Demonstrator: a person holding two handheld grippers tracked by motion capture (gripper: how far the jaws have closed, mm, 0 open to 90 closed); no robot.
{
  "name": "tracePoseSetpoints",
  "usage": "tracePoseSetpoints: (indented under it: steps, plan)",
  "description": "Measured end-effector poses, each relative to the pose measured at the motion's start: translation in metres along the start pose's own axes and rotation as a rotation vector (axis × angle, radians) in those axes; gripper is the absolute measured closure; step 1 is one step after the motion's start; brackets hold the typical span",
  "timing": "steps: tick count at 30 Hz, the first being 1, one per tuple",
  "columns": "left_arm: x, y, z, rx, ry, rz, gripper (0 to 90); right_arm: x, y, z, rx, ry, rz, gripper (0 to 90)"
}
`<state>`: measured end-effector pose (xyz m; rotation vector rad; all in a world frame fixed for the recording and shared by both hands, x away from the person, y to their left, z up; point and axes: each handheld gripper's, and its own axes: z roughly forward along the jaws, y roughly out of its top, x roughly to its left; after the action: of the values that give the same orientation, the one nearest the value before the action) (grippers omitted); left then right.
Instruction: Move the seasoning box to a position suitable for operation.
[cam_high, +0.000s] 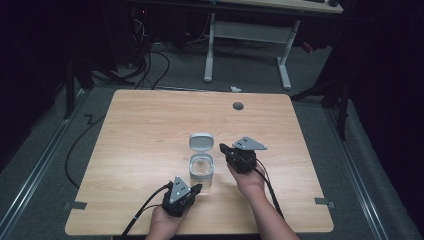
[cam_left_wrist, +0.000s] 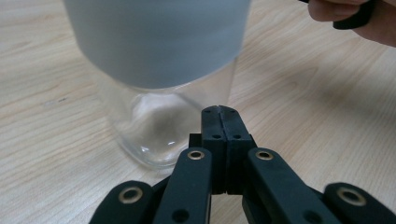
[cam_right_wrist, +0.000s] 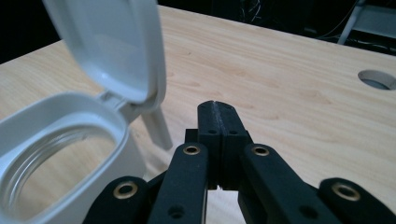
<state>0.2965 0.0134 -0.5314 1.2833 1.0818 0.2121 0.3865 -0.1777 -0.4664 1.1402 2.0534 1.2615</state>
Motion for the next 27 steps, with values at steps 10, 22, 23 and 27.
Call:
tracePoseSetpoints:
  steps: [10, 22, 23, 27]
  plan:
    - [0.002, 0.001, 0.001, 0.017, 0.004, -0.012, 90.0, 0.003, 0.021, 0.015, -0.004, 0.017, -0.009, 90.0]
    - [0.002, 0.001, 0.002, 0.026, 0.008, -0.017, 90.0, 0.002, 0.032, 0.017, -0.029, 0.024, -0.015, 90.0]
    - [0.002, 0.001, 0.002, 0.027, 0.008, -0.016, 90.0, 0.002, 0.033, 0.016, -0.029, 0.024, -0.017, 90.0]
    - [0.002, 0.001, 0.003, 0.025, 0.01, -0.014, 90.0, 0.004, 0.037, 0.015, -0.042, 0.034, -0.02, 90.0]
